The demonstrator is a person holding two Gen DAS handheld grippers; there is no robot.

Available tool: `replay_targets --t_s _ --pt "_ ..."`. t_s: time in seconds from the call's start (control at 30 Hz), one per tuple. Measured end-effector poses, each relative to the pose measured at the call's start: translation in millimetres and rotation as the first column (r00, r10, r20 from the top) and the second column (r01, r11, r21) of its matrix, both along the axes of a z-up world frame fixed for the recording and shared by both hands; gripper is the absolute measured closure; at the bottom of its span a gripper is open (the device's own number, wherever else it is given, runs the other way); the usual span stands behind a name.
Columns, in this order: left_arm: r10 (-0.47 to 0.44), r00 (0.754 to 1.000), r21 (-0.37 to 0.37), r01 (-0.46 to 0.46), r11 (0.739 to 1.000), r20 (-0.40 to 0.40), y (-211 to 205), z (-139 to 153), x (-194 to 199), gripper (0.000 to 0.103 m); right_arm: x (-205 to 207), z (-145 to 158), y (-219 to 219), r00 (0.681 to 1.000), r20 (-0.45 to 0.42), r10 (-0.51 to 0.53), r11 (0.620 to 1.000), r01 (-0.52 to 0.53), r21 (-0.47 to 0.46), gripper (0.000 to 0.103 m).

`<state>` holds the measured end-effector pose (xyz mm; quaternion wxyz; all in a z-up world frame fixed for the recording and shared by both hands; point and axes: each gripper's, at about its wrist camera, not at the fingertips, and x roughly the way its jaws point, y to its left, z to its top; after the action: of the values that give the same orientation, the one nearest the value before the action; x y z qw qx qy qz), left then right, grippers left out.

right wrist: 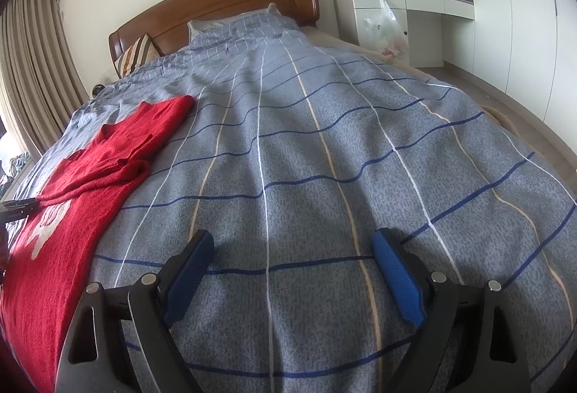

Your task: Fold small clothes

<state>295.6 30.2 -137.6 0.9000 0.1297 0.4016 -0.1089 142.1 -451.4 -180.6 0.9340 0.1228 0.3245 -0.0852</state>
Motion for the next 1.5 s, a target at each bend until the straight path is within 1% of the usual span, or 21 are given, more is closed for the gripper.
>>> replay_targets --t_s 0.03,0.13,0.27,0.3,0.4,0.47,0.53,0.57,0.6,0.63,0.7,0.8,0.93,1.0,1.13,1.17,1.27,1.5 --pt "0.012 1.000 -0.012 -0.012 1.000 0.002 3.0 -2.5 -0.7 0.097 -0.2 -0.2 -0.1 1.000 0.001 0.000 1.000 0.000 0.001 0.014" --pt "0.023 0.999 -0.015 -0.023 1.000 0.037 9.5 -14.0 -13.1 0.098 -0.4 -0.6 -0.4 1.000 0.002 0.000 1.000 0.000 0.001 0.014" --pt "0.039 0.999 -0.039 -0.038 0.999 0.029 12.5 -15.5 -14.7 0.097 -1.7 -1.6 -2.2 1.000 0.007 0.000 1.000 -0.001 0.007 0.014" --pt "0.038 0.999 -0.038 -0.037 0.999 0.028 12.3 -15.6 -14.7 0.096 -1.7 -1.6 -2.2 1.000 0.007 0.000 1.000 0.000 0.006 0.014" --pt "0.044 0.999 -0.054 -0.044 0.998 0.013 16.6 -13.1 -16.5 0.088 -1.6 -1.7 -2.3 1.000 0.008 0.001 1.000 -0.001 0.007 0.014" --pt "0.058 0.998 -0.085 -0.059 0.995 -0.009 24.3 -8.4 -21.6 0.077 -1.5 -1.6 -2.1 1.000 0.007 0.001 1.000 -0.001 0.006 0.014" --pt "0.089 0.996 -0.116 -0.090 0.989 -0.017 36.2 -1.6 -33.2 0.045 -1.5 -1.5 -2.3 1.000 0.008 0.001 1.000 -0.001 0.007 0.014" --pt "0.104 0.994 -0.138 -0.105 0.985 -0.017 44.2 2.7 -41.3 0.039 -1.4 -1.5 -2.3 1.000 0.008 0.001 1.000 -0.001 0.007 0.014" --pt "0.118 0.993 -0.161 -0.119 0.980 -0.014 52.9 6.8 -50.4 0.031 -1.3 -1.4 -2.2 1.000 0.008 0.001 1.000 -0.001 0.008 0.014" --pt "0.135 0.991 -0.187 -0.135 0.973 -0.013 62.5 10.7 -60.3 0.025 -1.4 -1.4 -2.4 1.000 0.009 0.002 1.000 -0.002 0.009 0.014" --pt "0.169 0.985 -0.229 -0.169 0.959 -0.022 81.9 15.7 -78.6 0.020 -2.5 -1.7 -3.2 1.000 0.012 0.002 1.000 -0.002 0.011 0.014" --pt "0.233 0.972 -0.253 -0.232 0.939 -0.028 106.3 20.1 -99.3 0.018 -3.7 -2.0 -4.0 1.000 0.017 0.003 1.000 -0.003 0.016 0.014" --pt "0.315 0.949 -0.257 -0.309 0.916 -0.018 127.0 18.6 -112.1 0.010 -4.1 -2.3 -4.1 1.000 0.016 0.003 1.000 -0.003 0.016 0.014" --pt "0.353 0.935 -0.247 -0.348 0.904 -0.024 133.2 10.5 -110.1 0.009 -4.1 -2.3 -4.2 1.000 0.016 0.003 1.000 -0.003 0.015 0.014" --pt "0.401 0.913 -0.257 -0.407 0.877 -0.074 143.5 -17.6 -104.1 0.009 -4.5 -2.2 -4.3 1.000 0.015 0.003 1.000 -0.003 0.014 0.014" --pt "0.403 0.912 -0.257 -0.408 0.876 -0.075 145.1 -24.7 -104.5 0.008 -4.5 -2.2 -4.3 1.000 0.015 0.003 1.000 -0.003 0.014 0.014" --pt "0.379 0.925 -0.271 -0.369 0.889 -0.015 142.3 -31.9 -110.3 0.003 -4.4 -2.0 -4.2 1.000 0.015 0.003 1.000 -0.003 0.014 0.014" --pt "0.359 0.933 -0.297 -0.347 0.890 -0.012 144.1 -32.1 -113.6 0.001 -5.4 -2.7 -4.8 1.000 0.017 0.003 1.000 -0.004 0.015 0.014"
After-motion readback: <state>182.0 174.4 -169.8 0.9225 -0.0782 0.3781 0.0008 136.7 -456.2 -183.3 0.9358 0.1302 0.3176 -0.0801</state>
